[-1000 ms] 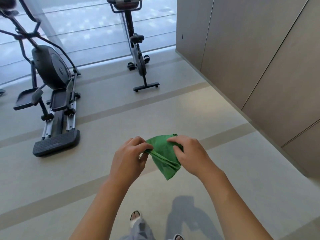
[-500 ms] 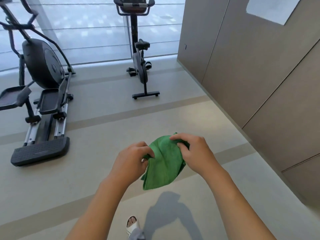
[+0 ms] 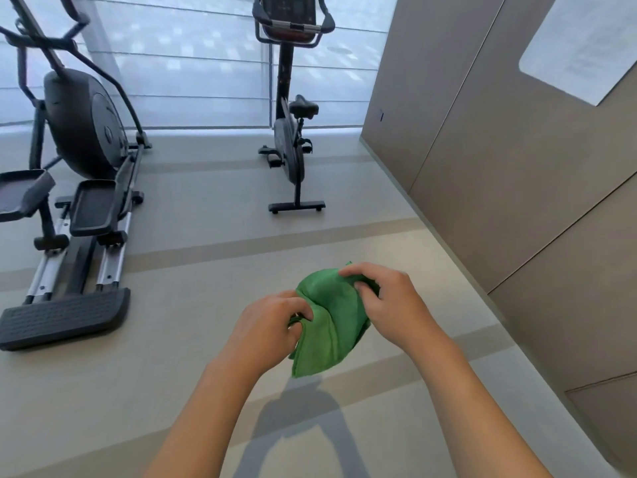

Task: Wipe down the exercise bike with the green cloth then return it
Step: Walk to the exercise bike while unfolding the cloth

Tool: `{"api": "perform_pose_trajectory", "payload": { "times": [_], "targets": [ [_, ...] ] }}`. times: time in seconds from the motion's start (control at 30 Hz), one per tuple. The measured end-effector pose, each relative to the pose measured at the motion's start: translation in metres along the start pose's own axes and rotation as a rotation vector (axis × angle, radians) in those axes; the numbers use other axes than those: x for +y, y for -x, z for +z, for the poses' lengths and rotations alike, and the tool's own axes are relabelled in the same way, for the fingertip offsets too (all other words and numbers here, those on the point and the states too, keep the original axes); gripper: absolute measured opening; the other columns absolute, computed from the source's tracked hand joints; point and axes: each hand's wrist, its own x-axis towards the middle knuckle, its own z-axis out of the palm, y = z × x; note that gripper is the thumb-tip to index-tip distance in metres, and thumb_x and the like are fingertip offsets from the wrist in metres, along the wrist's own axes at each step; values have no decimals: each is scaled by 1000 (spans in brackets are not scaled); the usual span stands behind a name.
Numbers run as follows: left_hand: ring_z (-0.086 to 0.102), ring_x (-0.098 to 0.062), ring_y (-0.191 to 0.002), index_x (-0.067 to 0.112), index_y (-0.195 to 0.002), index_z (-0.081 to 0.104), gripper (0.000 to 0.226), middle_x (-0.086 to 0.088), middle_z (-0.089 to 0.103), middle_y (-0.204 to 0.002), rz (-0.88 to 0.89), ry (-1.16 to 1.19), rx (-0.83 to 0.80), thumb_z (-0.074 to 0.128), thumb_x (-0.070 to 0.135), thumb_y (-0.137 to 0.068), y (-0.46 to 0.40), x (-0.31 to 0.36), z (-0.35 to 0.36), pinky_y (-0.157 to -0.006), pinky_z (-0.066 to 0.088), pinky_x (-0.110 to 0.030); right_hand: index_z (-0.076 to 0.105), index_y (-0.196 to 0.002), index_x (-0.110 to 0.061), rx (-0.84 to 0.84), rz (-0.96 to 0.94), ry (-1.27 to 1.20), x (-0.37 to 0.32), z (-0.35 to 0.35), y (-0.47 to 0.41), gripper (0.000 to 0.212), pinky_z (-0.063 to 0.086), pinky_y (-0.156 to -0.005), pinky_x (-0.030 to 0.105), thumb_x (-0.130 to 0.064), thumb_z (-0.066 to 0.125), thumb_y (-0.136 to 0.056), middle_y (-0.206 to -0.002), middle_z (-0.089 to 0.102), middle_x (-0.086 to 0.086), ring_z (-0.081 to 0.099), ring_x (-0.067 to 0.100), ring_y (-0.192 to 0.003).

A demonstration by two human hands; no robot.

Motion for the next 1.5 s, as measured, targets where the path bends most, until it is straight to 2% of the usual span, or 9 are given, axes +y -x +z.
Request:
{"api": "perform_pose_trajectory", "payload": {
  "times": [0.17,0.3,0.53,0.63,0.77,0.93,1.2,1.43,1.5],
  "targets": [
    [66,-10,-89,34,-101,78,29,25,64,-100,-24,-13,37,69,10,-88,-35,-22,-3,-73,50,-27,75,-126,-30,-4,-29,54,6,6,-40,36,42,-100,3,-9,62,-101,-121,73,-20,61,-6,-118],
    [65,-12,-84,33,-101,78,27,21,68,-100,-20,-36,70,69,11,-88,-70,-27,-1,-69,48,-29,73,-125,-21,-26,-157,202,21,7,-78,37,39,-100,2,-4,68,-93,-123,68,-14,60,0,-113],
    [52,-4,-72,33,-102,77,23,21,67,-96,-4,-75,134,69,15,-90,-168,-29,-3,-64,47,-29,77,-115,-18,-25,-262,229,59,3,-174,29,56,-94,28,-1,69,-93,-112,71,-10,67,11,-102],
    [59,-7,-74,34,-100,75,22,23,65,-93,-28,-103,110,69,16,-88,-218,-29,-2,-64,51,-32,76,-118,-18,-18,-293,214,72,-9,-224,31,58,-89,32,-1,68,-94,-108,71,-7,67,15,-97],
    [65,-11,-81,35,-100,74,25,29,56,-92,-49,-155,106,69,16,-85,-281,-26,0,-64,52,-33,74,-120,-18,-14,-313,166,90,-27,-285,29,57,-87,31,-4,67,-96,-106,69,-5,66,15,-95],
    [65,-17,-81,32,-100,76,25,15,67,-93,-95,-253,156,70,13,-85,-345,-26,6,-65,53,-35,74,-124,-12,-6,-307,89,113,-39,-347,24,56,-95,32,-8,66,-101,-114,73,0,69,19,-103],
    [65,-18,-83,28,-98,78,27,13,69,-93,-116,-239,147,70,6,-84,-418,-51,1,-67,53,-34,76,-124,-12,39,-297,5,136,-42,-422,29,56,-95,35,-1,66,-99,-112,76,0,70,17,-102],
    [52,-8,-65,32,-94,76,28,19,67,-89,-141,-144,121,69,6,-86,-485,-107,-9,-58,39,-21,81,-115,-10,106,-321,-8,139,-23,-500,29,58,-84,34,5,60,-101,-105,75,0,70,14,-95],
    [58,-9,-69,34,-94,76,29,22,66,-90,-143,-107,99,67,6,-87,-508,-130,-19,-63,47,-27,81,-113,-8,139,-330,32,135,-15,-529,27,58,-82,34,5,62,-100,-104,74,1,70,15,-92]
  ]
}}
